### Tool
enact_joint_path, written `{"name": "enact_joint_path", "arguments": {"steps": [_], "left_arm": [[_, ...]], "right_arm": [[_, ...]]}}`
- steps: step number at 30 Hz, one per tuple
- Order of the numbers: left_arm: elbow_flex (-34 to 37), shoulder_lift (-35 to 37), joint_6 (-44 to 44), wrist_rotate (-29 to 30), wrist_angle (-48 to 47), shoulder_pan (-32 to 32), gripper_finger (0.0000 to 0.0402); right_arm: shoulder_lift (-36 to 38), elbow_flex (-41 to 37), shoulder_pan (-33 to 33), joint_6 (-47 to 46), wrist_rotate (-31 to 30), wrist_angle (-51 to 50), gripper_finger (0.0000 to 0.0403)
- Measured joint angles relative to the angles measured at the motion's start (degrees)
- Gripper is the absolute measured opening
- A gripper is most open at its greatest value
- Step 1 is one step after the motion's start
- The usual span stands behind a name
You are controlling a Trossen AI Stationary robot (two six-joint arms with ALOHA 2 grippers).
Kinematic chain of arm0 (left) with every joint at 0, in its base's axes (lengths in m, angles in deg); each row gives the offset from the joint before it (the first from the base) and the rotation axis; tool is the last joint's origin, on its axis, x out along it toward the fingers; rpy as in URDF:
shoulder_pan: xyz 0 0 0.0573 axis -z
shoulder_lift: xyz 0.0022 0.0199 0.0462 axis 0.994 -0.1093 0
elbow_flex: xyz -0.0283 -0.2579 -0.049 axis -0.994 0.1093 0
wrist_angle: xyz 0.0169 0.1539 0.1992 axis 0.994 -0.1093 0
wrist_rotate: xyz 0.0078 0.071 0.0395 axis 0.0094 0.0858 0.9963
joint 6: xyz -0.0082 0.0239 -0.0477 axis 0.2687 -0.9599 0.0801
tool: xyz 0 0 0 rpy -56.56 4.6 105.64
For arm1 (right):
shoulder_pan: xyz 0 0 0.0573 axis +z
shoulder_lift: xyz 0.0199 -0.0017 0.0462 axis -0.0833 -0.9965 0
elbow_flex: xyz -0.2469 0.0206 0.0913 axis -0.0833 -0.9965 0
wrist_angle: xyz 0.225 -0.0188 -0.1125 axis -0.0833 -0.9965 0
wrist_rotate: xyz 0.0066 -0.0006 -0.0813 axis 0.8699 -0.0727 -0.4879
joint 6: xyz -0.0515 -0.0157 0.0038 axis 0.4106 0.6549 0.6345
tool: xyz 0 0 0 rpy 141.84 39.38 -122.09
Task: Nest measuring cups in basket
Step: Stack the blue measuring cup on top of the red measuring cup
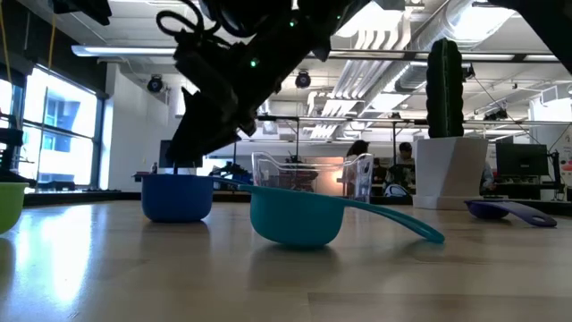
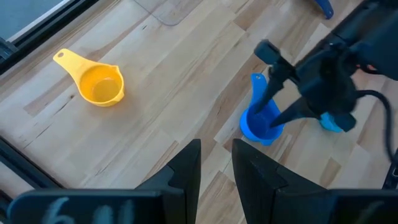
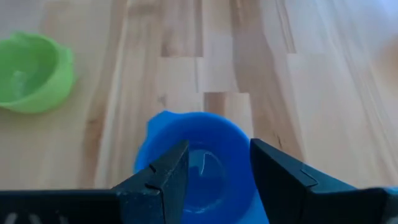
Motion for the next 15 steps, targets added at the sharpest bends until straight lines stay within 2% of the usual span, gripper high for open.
{"name": "enact_joint_path", "arguments": {"steps": [15], "left_arm": [[-0.02,-0.02,-1.03,0.82,-0.02,0.0,0.0083]], "right_arm": [[-1.51,0.0,-2.77,0.0,2.01,-0.05,0.0162]]}}
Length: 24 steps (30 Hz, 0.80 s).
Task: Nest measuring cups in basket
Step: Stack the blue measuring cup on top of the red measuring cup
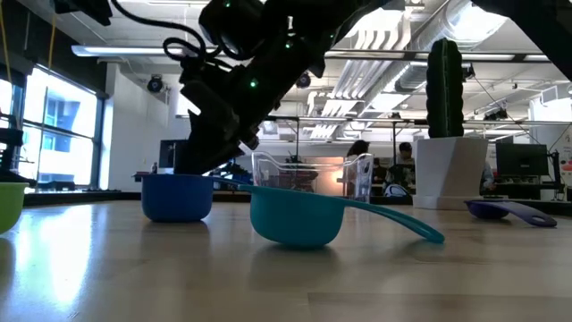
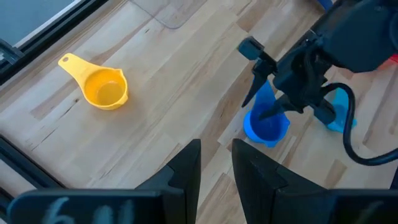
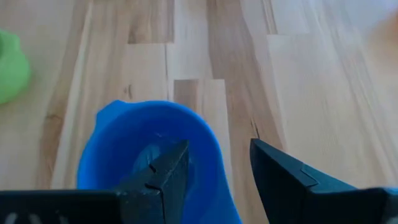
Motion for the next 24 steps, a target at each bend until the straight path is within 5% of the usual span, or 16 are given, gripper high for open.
{"name": "enact_joint_path", "arguments": {"steps": [11,24], "left_arm": [[0.0,0.02,-0.08,0.01,0.0,0.0,0.0083],[0.0,0.02,-0.91,0.06,0.0,0.01,0.0083]], "right_arm": [[-1.05,0.0,0.17,-0.2,0.14,-2.61,0.0138],[-1.05,0.03,0.46,-8.36,0.42,-2.46,0.0009]]}}
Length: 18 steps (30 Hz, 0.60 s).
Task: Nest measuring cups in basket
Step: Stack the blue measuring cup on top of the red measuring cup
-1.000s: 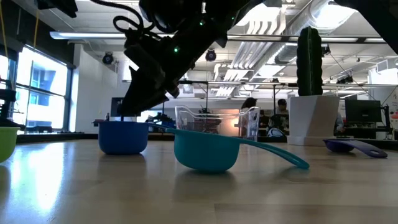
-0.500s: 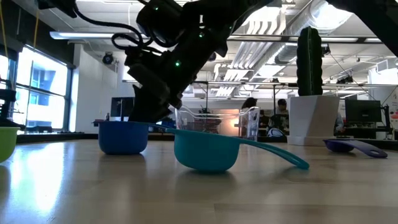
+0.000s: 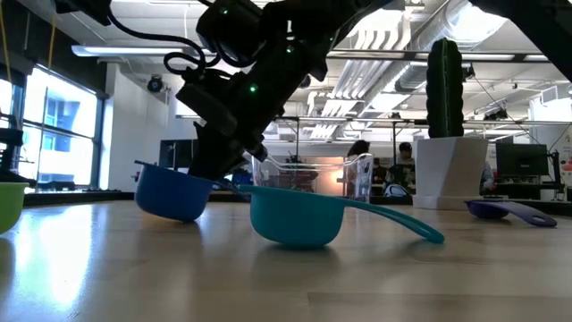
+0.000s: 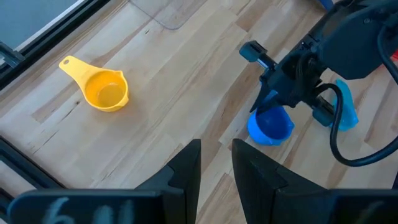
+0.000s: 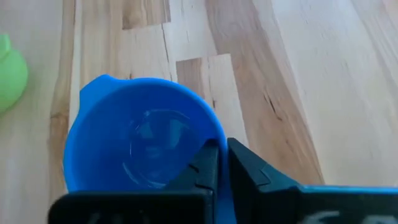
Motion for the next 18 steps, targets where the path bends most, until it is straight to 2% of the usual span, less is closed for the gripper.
{"name": "enact_joint_path", "arguments": {"steps": [10,18], "left_arm": [[-0.02,0.0,0.0,0.0,0.01,-0.01,0.0083],[-0.02,-0.02,-0.02,0.0,0.06,-0.01,0.0083]], "right_arm": [[2.44,-0.01,0.25,-18.38,-0.94,-3.68,0.0005],[8.77,-0.01,1.86,-27.05,-3.65,-10.42,0.0002]]}}
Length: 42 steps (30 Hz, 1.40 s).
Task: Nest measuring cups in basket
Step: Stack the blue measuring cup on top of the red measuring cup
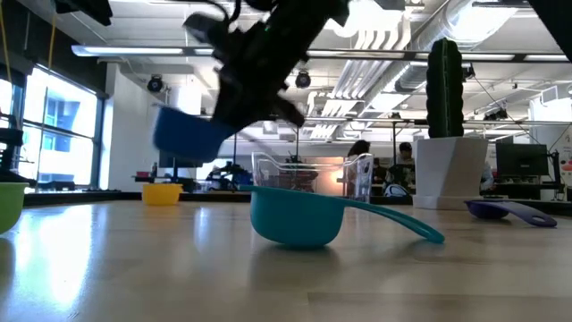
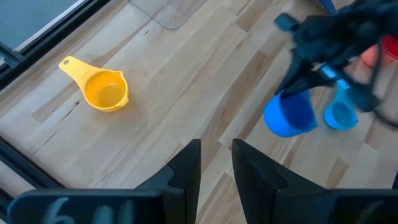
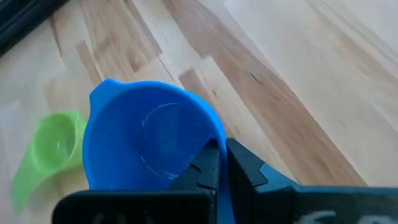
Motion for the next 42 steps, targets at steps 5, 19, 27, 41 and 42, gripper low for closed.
{"name": "enact_joint_path", "arguments": {"steps": [5,19,27,41,42], "left_arm": [[0.0,0.02,0.0,0.0,0.03,0.0,0.0083],[0.0,0.0,0.02,-0.02,0.03,0.01,0.0083],[0.0,0.0,0.02,-0.02,0.44,0.01,0.0083],[0.0,0.0,0.44,-0.04,0.38,0.01,0.0083],[0.0,0.0,0.44,-0.04,0.4,0.02,0.0083]], "right_arm": [[4.51,0.0,1.83,-5.81,-2.82,-7.84,0.0001],[16.08,0.0,13.85,-28.04,-16.59,-41.4,0.0],[19.17,0.0,23.14,-47.39,-21.16,-51.56,0.0],[19.4,-5.11,39.67,-86.71,-20.04,-59.52,0.0],[19.4,-6.68,40.47,-88.01,-18.58,-58.11,0.0]]}}
